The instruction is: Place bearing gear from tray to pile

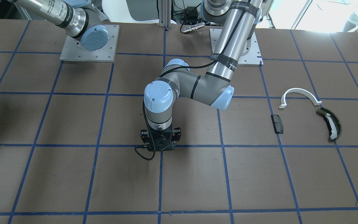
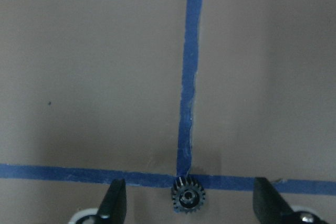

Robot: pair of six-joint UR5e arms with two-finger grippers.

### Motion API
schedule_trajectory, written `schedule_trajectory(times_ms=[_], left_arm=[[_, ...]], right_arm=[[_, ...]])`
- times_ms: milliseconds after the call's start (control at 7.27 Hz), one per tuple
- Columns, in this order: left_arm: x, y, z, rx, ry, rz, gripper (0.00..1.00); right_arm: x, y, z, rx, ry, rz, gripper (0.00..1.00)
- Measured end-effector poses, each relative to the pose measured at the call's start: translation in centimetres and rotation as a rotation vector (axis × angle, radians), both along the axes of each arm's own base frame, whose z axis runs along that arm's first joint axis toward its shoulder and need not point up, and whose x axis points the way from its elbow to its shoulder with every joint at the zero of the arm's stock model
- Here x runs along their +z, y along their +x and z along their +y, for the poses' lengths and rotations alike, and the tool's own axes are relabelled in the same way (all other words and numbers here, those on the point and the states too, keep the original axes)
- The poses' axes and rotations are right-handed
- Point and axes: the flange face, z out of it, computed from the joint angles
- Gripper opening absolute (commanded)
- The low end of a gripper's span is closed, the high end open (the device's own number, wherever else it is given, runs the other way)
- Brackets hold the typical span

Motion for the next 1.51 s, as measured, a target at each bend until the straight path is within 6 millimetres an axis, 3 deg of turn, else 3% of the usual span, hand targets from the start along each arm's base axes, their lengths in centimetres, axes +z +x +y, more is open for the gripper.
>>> schedule_trajectory(times_ms=[138,275,550,688,825,962,1100,1375,1512], left_arm=[[-0.1,0.0,0.0,-0.001,0.003,-0.001,0.01],[-0.2,0.0,0.0,-0.004,0.005,-0.003,0.0],[0.1,-0.1,-0.1,-0.008,0.003,0.0,0.0],[1.3,0.3,-0.5,-0.016,-0.003,0.004,0.0],[3.0,2.0,-1.5,-0.019,0.007,0.001,0.0],[5.4,5.7,-2.8,-0.01,0.031,-0.01,0.0],[8.0,11.2,-3.8,-0.019,0.064,-0.045,0.0],[12.5,23.7,-4.0,-0.076,0.127,-0.156,0.0],[13.1,29.9,-3.3,-0.113,0.166,-0.164,0.0]], right_arm=[[0.0,-0.1,0.0,0.0,-0.002,0.005,0.18],[0.0,-0.1,0.0,-0.001,-0.003,0.006,0.04],[0.2,-0.1,-0.1,-0.008,-0.006,0.007,0.0],[0.7,0.0,-0.2,-0.009,-0.012,0.008,0.0],[2.1,0.6,-0.5,-0.007,-0.032,0.004,0.0],[5.1,2.0,-1.0,-0.013,-0.056,-0.012,0.0],[8.7,4.6,-2.0,-0.021,-0.061,-0.031,0.0],[15.5,13.7,-5.0,-0.026,-0.046,-0.062,0.0],[17.6,19.9,-6.8,-0.026,-0.032,-0.068,0.0]])
